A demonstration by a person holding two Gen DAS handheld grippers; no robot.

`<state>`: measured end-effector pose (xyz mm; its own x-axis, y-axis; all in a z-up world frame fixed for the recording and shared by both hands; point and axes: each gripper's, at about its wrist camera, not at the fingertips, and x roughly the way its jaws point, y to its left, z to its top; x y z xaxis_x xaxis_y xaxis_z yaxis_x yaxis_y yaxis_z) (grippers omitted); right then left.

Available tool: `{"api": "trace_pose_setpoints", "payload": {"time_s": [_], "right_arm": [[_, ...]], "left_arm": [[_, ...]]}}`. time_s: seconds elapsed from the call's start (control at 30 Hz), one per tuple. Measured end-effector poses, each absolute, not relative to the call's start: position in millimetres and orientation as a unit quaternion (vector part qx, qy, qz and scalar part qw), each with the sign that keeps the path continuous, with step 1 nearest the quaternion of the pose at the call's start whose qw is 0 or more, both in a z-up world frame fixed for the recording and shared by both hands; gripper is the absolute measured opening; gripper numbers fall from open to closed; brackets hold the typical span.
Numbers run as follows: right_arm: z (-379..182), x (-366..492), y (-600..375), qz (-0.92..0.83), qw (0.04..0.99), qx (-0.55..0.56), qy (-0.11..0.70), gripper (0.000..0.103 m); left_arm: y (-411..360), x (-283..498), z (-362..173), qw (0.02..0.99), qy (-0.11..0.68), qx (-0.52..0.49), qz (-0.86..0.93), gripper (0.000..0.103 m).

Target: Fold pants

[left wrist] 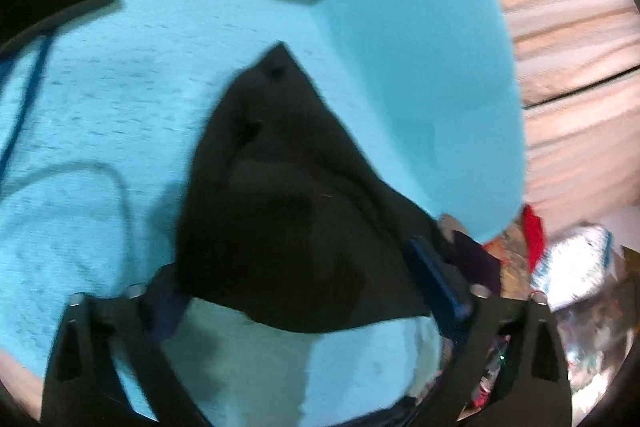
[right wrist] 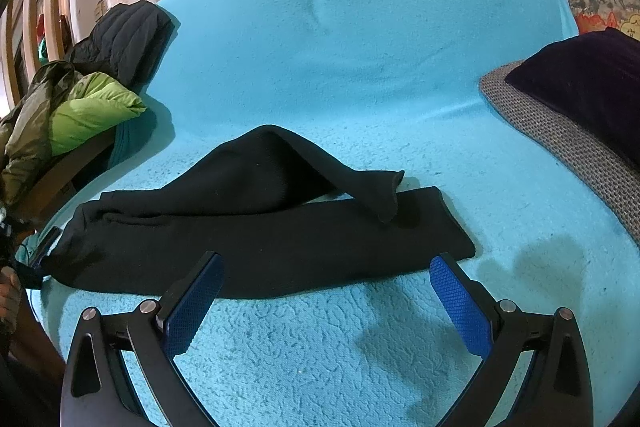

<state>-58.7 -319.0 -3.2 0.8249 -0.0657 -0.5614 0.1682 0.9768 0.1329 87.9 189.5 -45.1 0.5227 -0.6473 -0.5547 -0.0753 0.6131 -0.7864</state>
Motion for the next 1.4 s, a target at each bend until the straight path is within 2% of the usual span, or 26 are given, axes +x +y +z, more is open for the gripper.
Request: {"api": "trace_pose_setpoints", "payload": {"time_s": [0.17,0.2,0.27,0.33,0.5,0.73,0.87,0.97,1.03,1.07,1.1,1.13,1.17,1.2,1.4], "right_arm": [[-3,-59,-320,-0.062,0.951,0.089,0.29,0.103],[-3,-60,-321,-0.063,0.951,0.09,0.289,0.103],[-2,-61,-325,-0.07,0.951,0.098,0.286,0.103],[0,-63,-342,-0.078,0.948,0.13,0.28,0.103],[-4,-64,-408,-0.1,0.914,0.254,0.299,0.102],[-44,-57,-484,-0.002,0.819,0.458,0.347,0.091],[-60,-46,-485,0.009,0.804,0.466,0.369,0.081],[-61,-40,-482,-0.018,0.817,0.437,0.377,0.066],[-64,-34,-484,-0.027,0.817,0.439,0.373,0.065],[-64,-28,-483,-0.025,0.82,0.433,0.374,0.065],[-64,-24,-480,-0.024,0.824,0.422,0.377,0.063],[-63,-17,-476,-0.017,0.83,0.402,0.386,0.06],[-64,-11,-472,-0.011,0.833,0.39,0.394,0.04],[-67,-8,-470,-0.006,0.832,0.381,0.403,0.004],[-60,-30,-465,0.012,0.827,0.379,0.415,0.003]], "left_arm": [[182,90,-43,0.801,0.437,-0.376,-0.159,0.092],[181,92,-40,0.804,0.438,-0.371,-0.155,0.089],[178,94,-40,0.807,0.439,-0.369,-0.143,0.068],[180,98,-48,0.792,0.46,-0.375,-0.142,0.009],[174,87,-44,0.813,0.46,-0.328,-0.142,0.008],[160,87,-32,0.835,0.447,-0.288,-0.138,0.008],[156,92,-35,0.83,0.454,-0.297,-0.126,0.01],[157,89,-37,0.831,0.456,-0.294,-0.124,0.016],[154,89,-37,0.834,0.455,-0.287,-0.124,0.016],[153,88,-38,0.836,0.455,-0.28,-0.123,0.015],[152,88,-36,0.842,0.452,-0.27,-0.119,0.007],[150,87,-33,0.848,0.447,-0.26,-0.119,0.005],[149,85,-30,0.851,0.442,-0.256,-0.121,0.004],[149,83,-28,0.855,0.437,-0.251,-0.12,0.004],[169,62,-18,0.866,0.419,-0.249,-0.111,0.003]]}}
